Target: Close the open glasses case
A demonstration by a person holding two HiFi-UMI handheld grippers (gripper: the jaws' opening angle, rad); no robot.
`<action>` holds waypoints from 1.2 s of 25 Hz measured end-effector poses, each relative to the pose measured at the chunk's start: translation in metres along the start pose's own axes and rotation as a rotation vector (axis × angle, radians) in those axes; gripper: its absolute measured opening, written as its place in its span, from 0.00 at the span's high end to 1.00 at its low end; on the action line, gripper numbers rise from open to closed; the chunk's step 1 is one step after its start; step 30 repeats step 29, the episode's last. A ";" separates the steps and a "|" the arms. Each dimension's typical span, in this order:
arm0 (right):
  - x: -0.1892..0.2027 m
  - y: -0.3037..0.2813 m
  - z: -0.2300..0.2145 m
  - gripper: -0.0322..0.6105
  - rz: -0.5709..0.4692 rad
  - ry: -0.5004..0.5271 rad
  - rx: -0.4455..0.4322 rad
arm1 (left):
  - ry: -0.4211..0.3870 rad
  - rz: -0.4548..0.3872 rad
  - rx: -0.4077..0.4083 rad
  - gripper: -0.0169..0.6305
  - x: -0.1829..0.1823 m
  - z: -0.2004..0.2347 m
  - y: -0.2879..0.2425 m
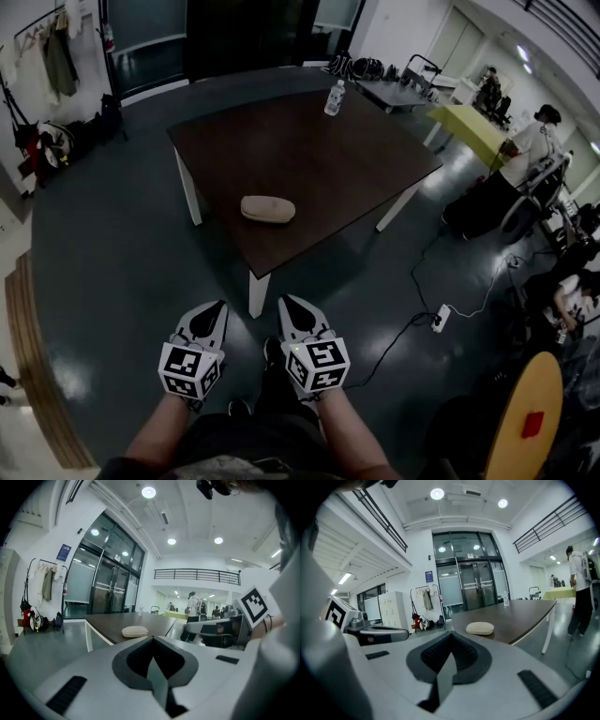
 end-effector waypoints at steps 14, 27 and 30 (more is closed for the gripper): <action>0.005 0.062 0.017 0.97 -0.082 0.020 0.032 | -0.029 -0.081 0.008 0.96 -0.007 -0.033 0.043; 0.020 0.077 0.024 0.97 -0.065 0.022 0.051 | -0.035 -0.044 0.048 0.96 0.010 -0.043 0.051; 0.021 0.076 0.024 0.97 -0.059 0.022 0.054 | -0.033 -0.038 0.050 0.96 0.012 -0.043 0.050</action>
Point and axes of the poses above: the fingertips, and each gripper's own axes: y backward along the fingers, z to its left, x out of its underside, the point moved 1 cm from there along y, backward along the fingers, and after that the axes turned 8 degrees about z, right-handed, at the moved point
